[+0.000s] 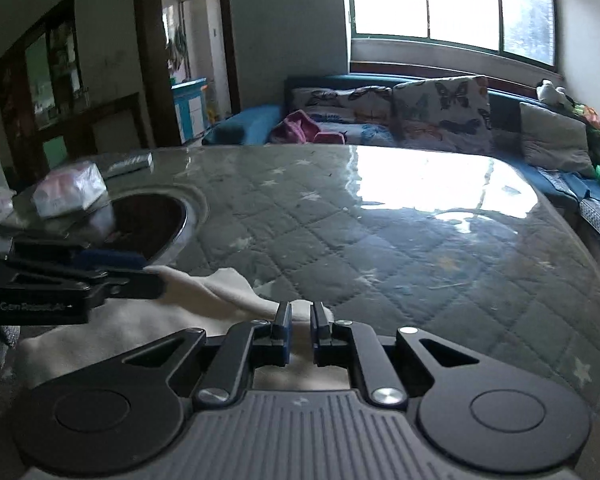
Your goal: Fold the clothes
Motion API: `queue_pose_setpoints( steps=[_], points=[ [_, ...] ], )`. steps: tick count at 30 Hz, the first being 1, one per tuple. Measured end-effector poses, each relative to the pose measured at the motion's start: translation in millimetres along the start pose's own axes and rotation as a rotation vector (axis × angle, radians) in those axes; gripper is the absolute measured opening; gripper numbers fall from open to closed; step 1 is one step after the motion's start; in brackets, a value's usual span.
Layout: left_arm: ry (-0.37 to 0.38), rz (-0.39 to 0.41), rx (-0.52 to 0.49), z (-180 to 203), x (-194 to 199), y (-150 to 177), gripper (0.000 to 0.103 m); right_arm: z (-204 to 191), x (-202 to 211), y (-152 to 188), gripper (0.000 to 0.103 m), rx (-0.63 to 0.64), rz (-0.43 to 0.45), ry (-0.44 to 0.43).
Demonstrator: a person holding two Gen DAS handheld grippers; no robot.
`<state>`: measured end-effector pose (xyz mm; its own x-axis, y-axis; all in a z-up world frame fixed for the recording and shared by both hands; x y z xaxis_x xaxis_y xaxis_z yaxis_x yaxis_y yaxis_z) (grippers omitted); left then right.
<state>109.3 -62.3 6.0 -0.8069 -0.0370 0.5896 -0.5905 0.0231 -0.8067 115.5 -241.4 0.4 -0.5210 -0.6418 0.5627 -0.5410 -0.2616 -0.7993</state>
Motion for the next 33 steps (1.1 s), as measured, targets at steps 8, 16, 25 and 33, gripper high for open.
queue_pose_setpoints(
  steps=[8, 16, 25, 33],
  points=[
    [-0.019, -0.062, -0.007, 4.8, -33.1, 3.5, 0.037, 5.1, 1.7, 4.1, 0.008, -0.005, -0.01, 0.007],
    [-0.018, -0.049, -0.002, 3.9, -29.6, 4.2, 0.037, -5.6, 40.3, 30.7, 0.008, 0.076, -0.029, 0.053],
    [-0.009, 0.01, -0.011, -3.0, 13.8, 14.8, 0.035, -9.8, 71.5, 43.3, 0.009, 0.092, 0.0, 0.1],
    [-0.034, 0.018, -0.014, -17.8, 41.4, 35.8, 0.035, -19.0, 74.7, 69.5, 0.013, 0.106, -0.059, 0.101]
  ],
)
Point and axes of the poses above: each gripper's, at about its wrist camera, not at the fingertips, and x roughly against the way its jaws point, z to its right, y to its underside, the point moved 8 cm from there along -x, roughly the way its jaws point, and after that the axes turned 14 degrees about -y, right-handed, at the moved point
